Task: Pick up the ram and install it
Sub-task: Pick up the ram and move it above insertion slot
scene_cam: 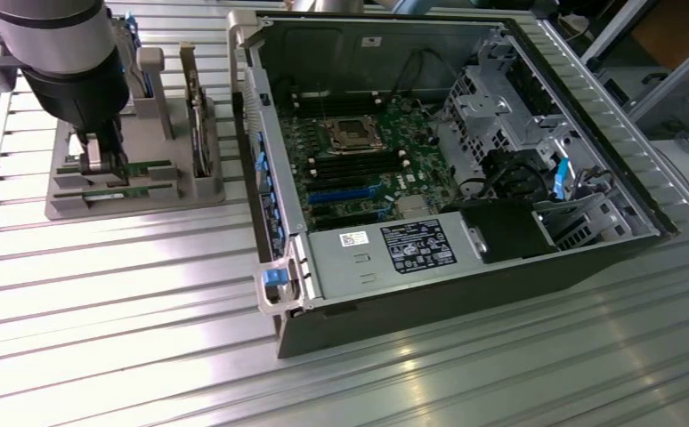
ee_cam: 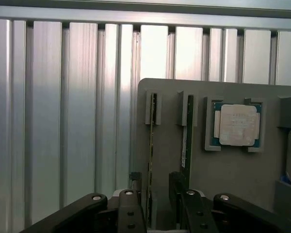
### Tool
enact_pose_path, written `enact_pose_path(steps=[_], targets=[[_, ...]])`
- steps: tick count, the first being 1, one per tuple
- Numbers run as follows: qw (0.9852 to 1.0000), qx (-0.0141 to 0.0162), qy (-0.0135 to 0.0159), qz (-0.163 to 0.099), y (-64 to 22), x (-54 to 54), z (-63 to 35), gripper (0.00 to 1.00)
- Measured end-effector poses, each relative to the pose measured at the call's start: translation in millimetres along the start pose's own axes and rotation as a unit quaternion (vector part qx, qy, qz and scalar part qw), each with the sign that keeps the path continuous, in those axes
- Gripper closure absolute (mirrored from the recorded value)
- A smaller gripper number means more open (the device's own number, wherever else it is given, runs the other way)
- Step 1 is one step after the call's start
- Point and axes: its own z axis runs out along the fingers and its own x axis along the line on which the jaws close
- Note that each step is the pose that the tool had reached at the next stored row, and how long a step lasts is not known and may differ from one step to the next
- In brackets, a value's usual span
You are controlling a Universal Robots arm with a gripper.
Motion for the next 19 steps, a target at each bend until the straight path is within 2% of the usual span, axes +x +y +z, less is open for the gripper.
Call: enact_pose_path(steps=[19], targets=[[1.0000, 0.0001, 0.0000, -0.001, 2.5, 1.9, 13.4, 0.64]])
